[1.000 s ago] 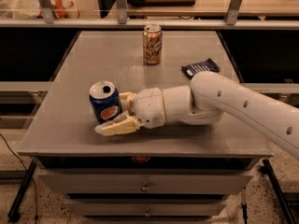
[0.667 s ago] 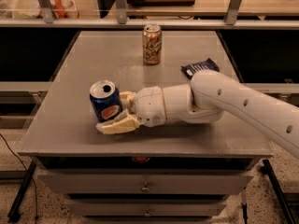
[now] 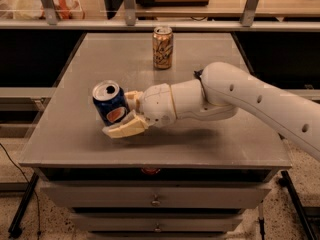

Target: Knock pepsi can over

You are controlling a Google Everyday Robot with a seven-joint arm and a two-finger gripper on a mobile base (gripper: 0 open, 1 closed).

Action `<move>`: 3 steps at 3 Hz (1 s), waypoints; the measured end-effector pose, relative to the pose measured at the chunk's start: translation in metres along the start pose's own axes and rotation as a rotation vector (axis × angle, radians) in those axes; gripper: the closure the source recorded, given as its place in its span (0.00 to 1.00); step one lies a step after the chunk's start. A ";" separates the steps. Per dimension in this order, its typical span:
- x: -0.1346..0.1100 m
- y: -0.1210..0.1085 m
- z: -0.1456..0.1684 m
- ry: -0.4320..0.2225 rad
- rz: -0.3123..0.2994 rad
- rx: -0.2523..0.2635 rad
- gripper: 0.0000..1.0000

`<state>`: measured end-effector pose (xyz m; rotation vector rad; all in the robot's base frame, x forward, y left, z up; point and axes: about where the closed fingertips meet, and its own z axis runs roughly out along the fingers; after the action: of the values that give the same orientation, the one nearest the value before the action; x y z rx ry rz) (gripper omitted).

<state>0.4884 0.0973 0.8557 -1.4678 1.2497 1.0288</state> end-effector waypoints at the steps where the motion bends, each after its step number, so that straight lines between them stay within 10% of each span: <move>1: 0.003 -0.015 -0.001 0.132 -0.053 -0.025 1.00; 3: 0.003 -0.050 -0.005 0.504 -0.220 -0.042 1.00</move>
Offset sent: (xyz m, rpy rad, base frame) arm 0.0690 -0.0165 -0.0011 -0.6164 -0.2527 0.0393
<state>0.5382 0.0949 0.8601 -1.9238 1.3727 0.5553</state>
